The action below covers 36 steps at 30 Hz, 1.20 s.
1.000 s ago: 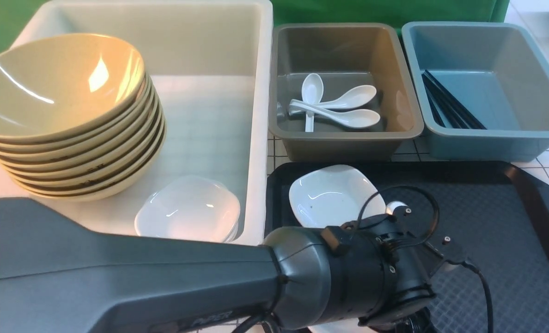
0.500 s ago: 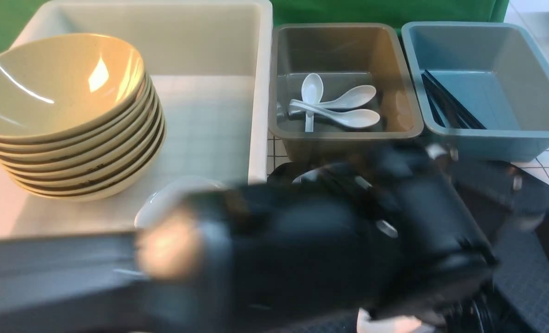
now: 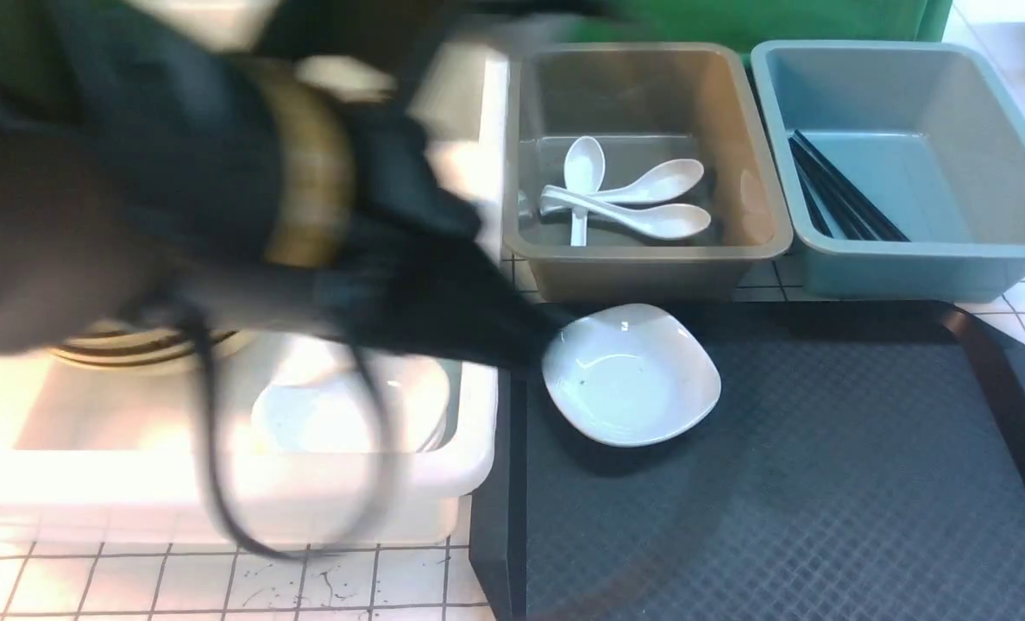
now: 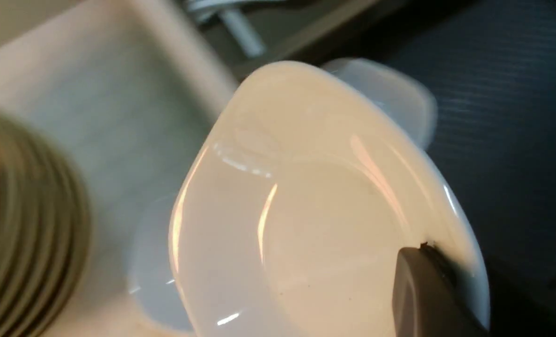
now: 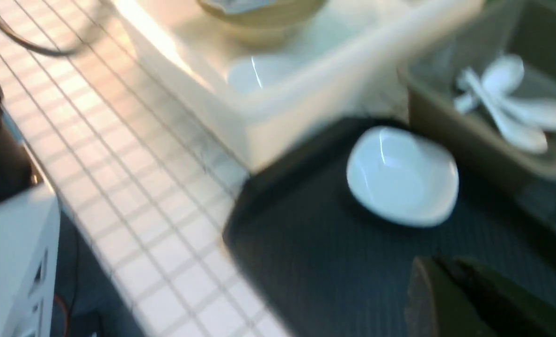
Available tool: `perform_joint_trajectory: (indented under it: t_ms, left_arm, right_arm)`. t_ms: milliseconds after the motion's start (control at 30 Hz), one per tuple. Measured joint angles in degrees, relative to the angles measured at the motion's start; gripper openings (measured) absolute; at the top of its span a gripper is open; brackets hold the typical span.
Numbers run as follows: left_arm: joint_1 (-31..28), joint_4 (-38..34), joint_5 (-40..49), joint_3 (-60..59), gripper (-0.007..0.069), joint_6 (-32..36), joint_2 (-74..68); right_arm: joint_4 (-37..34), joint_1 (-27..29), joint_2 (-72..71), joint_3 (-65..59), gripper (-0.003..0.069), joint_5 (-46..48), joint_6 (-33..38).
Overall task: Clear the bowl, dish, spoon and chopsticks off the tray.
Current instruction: Use the left arm to put the plate into the large storage box on the left
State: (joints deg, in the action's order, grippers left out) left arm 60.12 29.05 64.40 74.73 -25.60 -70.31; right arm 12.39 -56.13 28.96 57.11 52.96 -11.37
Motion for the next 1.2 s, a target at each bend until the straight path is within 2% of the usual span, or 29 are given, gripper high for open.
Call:
perform_joint_trajectory:
  t_ms: [233,433,600,1200]
  left_arm:
    - [-13.1,-1.0,-14.7,-14.7,0.0015,4.5,-0.3]
    - [-19.8,-1.1,-23.0,-17.6,0.0015,4.9,-4.1]
    - [-20.7,-1.1,-26.2,-17.6,0.0015,5.0,-8.6]
    - [-20.8,-0.9,-29.2,-17.0,0.0019,4.3,-18.6]
  right_arm:
    - [-1.0,0.0,4.8,0.0,0.0047,-4.2,2.0]
    - [-3.1,0.0,5.3,0.0,0.0047,-4.2,2.3]
    - [-4.1,0.0,5.3,0.0,0.0047,-3.7,2.5]
    - [-6.4,0.0,5.3,0.0,0.0047,1.6,3.9]
